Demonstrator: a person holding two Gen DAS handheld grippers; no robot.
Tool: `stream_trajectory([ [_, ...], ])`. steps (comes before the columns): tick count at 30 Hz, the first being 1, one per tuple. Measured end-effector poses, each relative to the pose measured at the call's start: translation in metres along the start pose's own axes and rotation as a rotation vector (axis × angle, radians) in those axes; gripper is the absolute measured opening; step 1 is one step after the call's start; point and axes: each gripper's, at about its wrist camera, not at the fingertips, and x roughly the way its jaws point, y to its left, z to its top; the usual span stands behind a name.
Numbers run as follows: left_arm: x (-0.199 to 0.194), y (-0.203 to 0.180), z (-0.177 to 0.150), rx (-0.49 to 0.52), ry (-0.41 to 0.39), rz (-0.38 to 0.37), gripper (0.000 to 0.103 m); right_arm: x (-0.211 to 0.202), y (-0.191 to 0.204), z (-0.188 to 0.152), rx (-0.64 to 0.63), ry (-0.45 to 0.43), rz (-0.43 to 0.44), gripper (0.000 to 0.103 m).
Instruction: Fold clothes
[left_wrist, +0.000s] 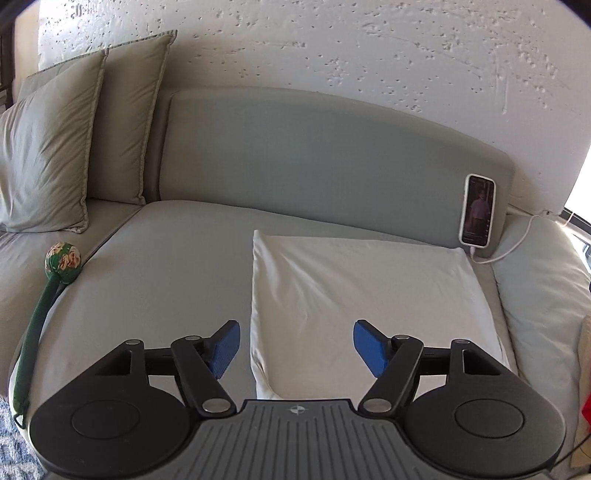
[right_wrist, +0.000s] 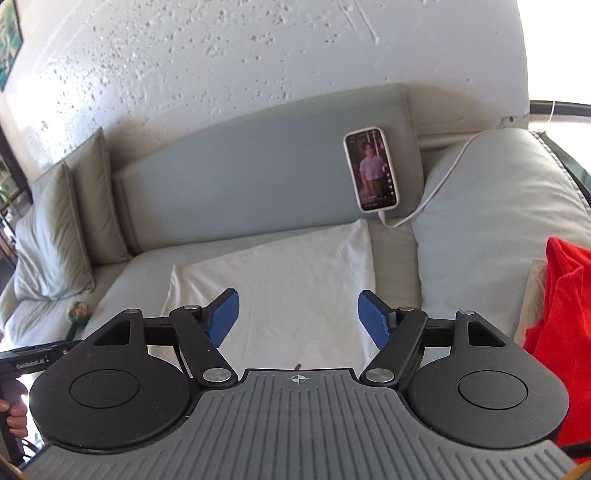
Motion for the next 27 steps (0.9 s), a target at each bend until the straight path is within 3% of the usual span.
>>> stream_trajectory([
  [5,0.066,0.018,0.019,-0.031,0.052,0.021,0.059,0.059,-0.015,0.024,0.045,0.068,-0.011,0.066],
  [8,0.114,0.024,0.023,-0.029,0.094,0.022,0.048,0.114,-0.027,0.028,0.07,0.124,-0.048,0.06],
  [13,0.186,0.037,0.043,-0.062,0.102,0.015,0.048,0.203,-0.059,0.038,0.154,0.172,-0.084,0.046],
  [16,0.223,0.049,0.055,-0.124,0.087,-0.034,0.048,0.248,-0.079,0.045,0.207,0.148,-0.091,0.046],
  [22,0.28,0.069,0.062,-0.182,0.085,-0.078,0.051,0.317,-0.134,0.05,0.466,0.112,-0.035,0.048],
  [27,0.299,0.08,0.069,-0.197,0.059,-0.097,0.056,0.348,-0.145,0.055,0.421,0.075,0.013,0.044],
])
